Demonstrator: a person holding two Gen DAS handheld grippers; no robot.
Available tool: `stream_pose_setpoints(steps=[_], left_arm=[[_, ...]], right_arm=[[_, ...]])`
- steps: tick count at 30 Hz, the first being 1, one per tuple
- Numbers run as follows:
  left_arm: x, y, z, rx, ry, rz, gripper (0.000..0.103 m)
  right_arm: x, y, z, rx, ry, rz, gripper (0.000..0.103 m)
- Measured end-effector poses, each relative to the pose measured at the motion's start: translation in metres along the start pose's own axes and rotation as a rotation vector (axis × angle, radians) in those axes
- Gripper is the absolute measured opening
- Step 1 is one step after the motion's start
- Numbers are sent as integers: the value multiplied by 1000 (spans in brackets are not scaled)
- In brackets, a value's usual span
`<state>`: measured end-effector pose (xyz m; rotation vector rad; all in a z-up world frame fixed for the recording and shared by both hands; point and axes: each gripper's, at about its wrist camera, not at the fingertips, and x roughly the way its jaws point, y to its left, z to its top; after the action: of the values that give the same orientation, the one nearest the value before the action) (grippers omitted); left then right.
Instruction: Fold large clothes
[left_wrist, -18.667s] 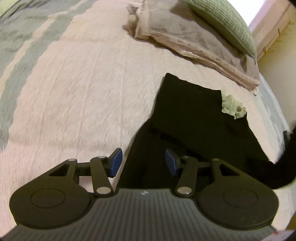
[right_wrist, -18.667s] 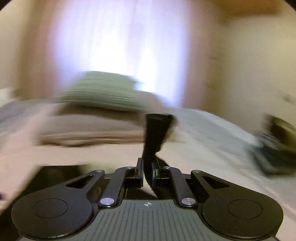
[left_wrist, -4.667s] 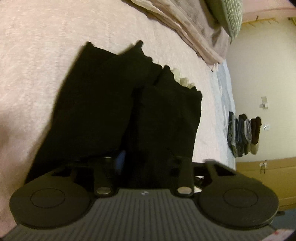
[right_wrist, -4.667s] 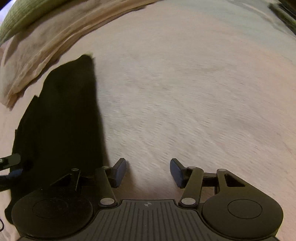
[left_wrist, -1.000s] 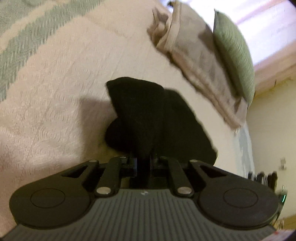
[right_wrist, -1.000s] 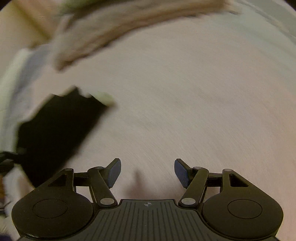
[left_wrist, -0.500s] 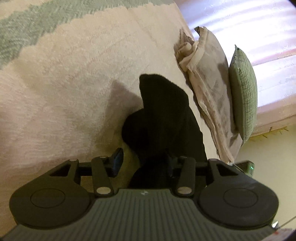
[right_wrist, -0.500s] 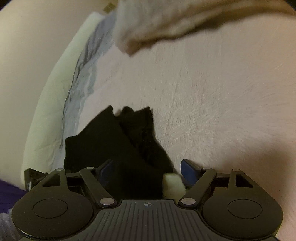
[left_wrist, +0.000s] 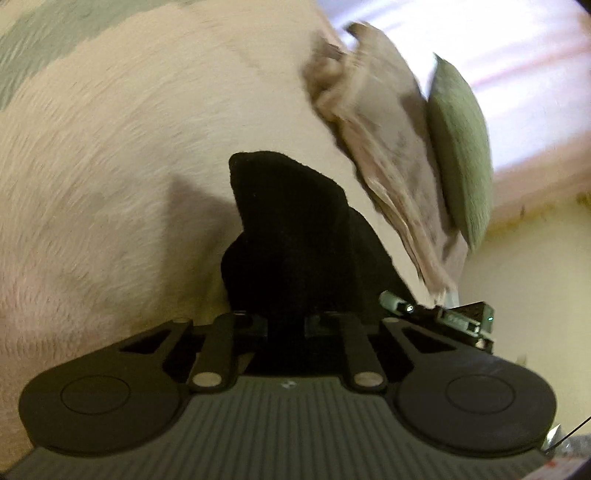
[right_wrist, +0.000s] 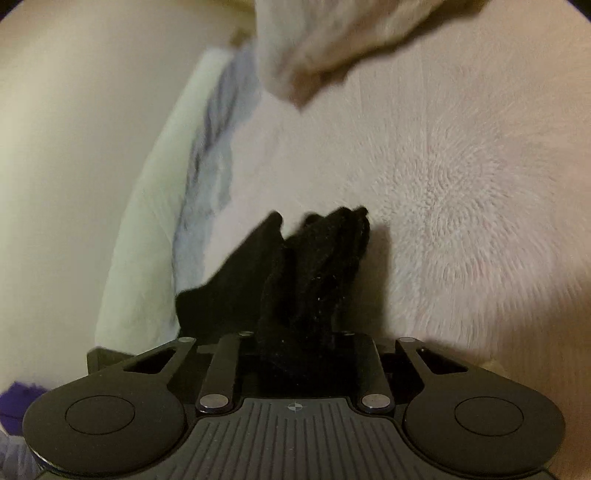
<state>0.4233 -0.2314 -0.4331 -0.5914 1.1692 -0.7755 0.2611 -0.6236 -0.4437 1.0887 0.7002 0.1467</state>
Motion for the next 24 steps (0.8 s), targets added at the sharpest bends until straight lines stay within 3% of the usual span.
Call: stream_pose_setpoints(steps=[5,8,11,17,20,24], left_arm=[[-14,-48,1,138,49,-45,10],[-7,-89,-12,230,136,-95,10],[16,-129,-48,296,270,-152,10],[88,-210,-188,393,533,-256,10],[129,-250,-269,411,616,-298,10],[182,-280,-359,423,650,-288,10]], right_arm=[[-77,28,-78,96,-221,10,16],[-140,45,-144,170,-389,-23,16],[-205,62,-211,243,-534,-96,16],[-350,64,-355,401,-774,-261,16],[-422,51,-400,441,-840,-314,16],[-503,10,-426,456,-843,-396,16]])
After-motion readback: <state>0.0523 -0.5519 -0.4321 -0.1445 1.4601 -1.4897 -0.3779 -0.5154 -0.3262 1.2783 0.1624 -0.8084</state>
